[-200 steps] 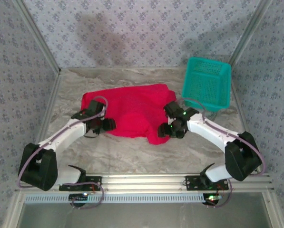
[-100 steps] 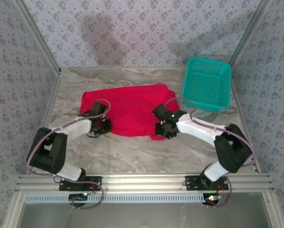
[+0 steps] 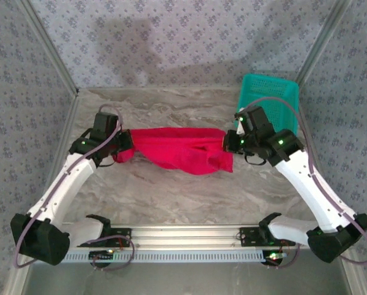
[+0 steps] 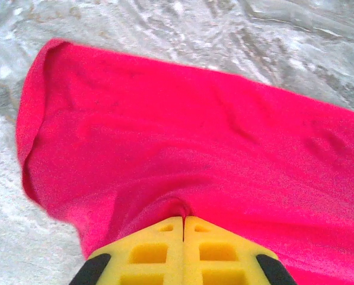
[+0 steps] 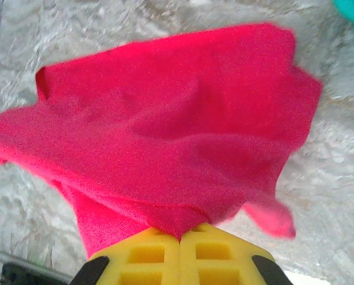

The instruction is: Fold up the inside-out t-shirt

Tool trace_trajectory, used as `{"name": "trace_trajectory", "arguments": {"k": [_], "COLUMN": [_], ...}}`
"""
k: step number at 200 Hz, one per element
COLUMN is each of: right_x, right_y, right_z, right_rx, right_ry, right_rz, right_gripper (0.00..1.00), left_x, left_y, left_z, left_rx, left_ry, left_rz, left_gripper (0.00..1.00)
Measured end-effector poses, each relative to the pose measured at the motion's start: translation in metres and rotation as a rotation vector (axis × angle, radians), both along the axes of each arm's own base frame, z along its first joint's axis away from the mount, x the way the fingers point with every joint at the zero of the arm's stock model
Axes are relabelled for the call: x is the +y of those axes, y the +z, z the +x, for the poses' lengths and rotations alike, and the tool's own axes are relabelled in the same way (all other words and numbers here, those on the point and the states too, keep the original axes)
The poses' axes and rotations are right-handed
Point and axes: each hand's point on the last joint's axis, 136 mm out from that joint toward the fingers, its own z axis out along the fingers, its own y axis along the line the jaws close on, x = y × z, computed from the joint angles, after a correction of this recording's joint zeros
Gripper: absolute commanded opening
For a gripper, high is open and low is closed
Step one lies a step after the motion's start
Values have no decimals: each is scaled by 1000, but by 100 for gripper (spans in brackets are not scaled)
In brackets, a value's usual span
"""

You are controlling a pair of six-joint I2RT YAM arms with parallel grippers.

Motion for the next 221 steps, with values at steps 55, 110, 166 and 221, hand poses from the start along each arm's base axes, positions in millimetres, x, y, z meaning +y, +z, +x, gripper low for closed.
{"name": "trace_trajectory", "arguments": {"k": [55,110,166,221], "right_x": [-23,7,17,11], "right_y": [-128,-128,-141,-197], "right_z": [89,72,19,21], "right_rx": [271,224,181,192], "right_ry": [-104,-12,0,-114], "right_rz": [-139,-247,-137,2], "right_gripper": [30,44,56,11], "left_x": [-53,-79,-85,-129], "left_y": [-78,-101,-65,-32], "left_z": [-19,-40,-29,-19], "left_rx": [178,211,57,-150], "left_ry": [-132,-193,-254,-395], "left_rz": [85,125,141,18], "left_gripper": [0,24,41,50]}}
